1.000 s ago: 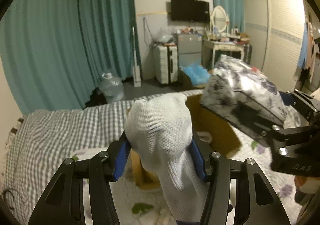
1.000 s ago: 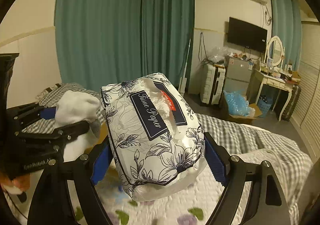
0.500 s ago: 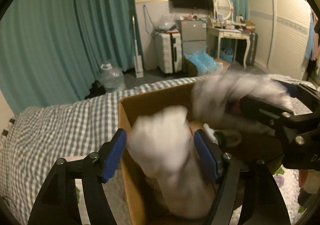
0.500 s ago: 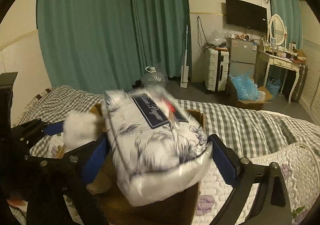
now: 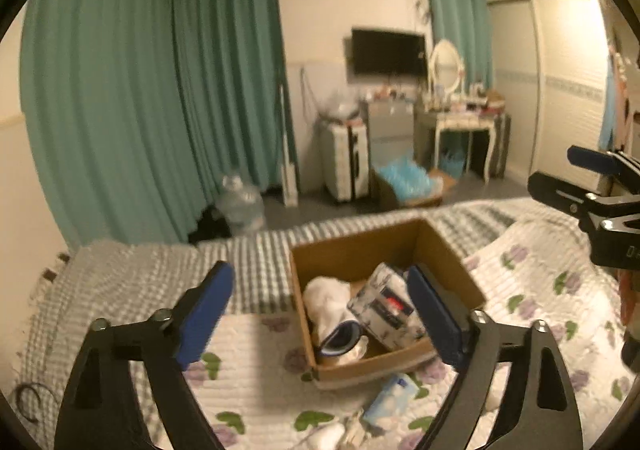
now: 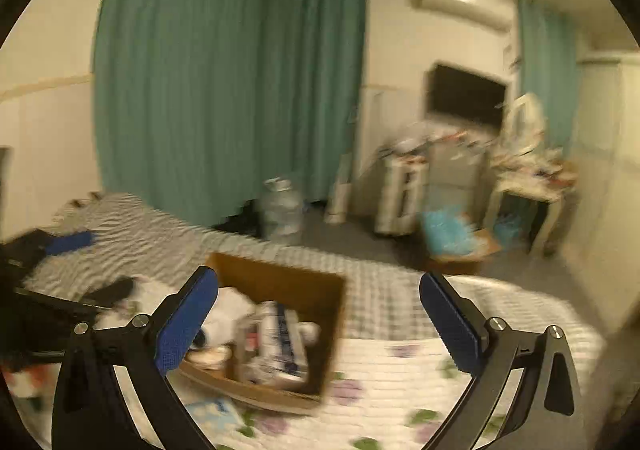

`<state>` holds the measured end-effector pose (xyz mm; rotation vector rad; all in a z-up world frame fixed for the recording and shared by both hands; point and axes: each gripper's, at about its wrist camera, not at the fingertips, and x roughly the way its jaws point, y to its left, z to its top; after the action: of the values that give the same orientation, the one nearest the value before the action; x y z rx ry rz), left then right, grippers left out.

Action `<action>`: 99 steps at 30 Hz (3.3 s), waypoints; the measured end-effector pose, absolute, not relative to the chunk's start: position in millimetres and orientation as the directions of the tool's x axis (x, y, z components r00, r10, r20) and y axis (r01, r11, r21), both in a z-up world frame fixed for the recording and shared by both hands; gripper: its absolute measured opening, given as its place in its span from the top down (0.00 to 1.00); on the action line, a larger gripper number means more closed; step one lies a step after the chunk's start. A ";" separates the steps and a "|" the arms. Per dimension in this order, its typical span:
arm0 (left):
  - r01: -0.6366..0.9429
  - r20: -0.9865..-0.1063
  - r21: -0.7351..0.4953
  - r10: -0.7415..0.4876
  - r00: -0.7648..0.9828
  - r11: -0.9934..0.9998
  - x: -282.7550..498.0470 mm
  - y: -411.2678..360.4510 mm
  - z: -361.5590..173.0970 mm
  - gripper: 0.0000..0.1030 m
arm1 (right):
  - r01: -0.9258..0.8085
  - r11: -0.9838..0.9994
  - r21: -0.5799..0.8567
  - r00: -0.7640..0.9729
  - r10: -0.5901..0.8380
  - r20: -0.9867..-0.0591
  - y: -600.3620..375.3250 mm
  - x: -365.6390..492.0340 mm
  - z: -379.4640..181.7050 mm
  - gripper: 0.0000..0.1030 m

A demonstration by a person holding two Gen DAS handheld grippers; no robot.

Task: Organize soft objects
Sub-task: 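Lower the white sock into the box with the left gripper while the right drops the tissue pack, then grasp the small white plastic item on the quilt with the right gripper, then grasp the blue wipes pack with the left gripper, then drop the wipes pack into the box with the left gripper while the right releases the white item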

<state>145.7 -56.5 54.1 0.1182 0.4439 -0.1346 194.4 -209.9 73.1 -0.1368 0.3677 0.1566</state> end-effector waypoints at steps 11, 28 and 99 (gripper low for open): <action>0.137 -0.370 0.138 -0.077 0.926 0.981 50.0 -43.0 68.3 0.09 | -0.209 0.968 -0.140 0.879 0.124 -0.460 -211.3 100.2 75.7 0.01; 0.136 -0.564 0.034 -0.093 0.821 0.990 70.1 -43.1 -79.8 0.09 | -0.216 0.973 -0.077 0.685 0.095 -0.722 -201.3 145.0 -111.2 0.10; 0.356 -0.536 0.031 -0.286 0.794 0.934 103.5 -98.9 17.0 0.77 | -0.306 0.952 -0.001 0.779 0.251 -0.575 -199.8 127.9 5.3 0.71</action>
<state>103.5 -98.9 17.0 0.1326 0.5543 -0.3460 127.9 -199.8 5.3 -0.0959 0.6072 0.3015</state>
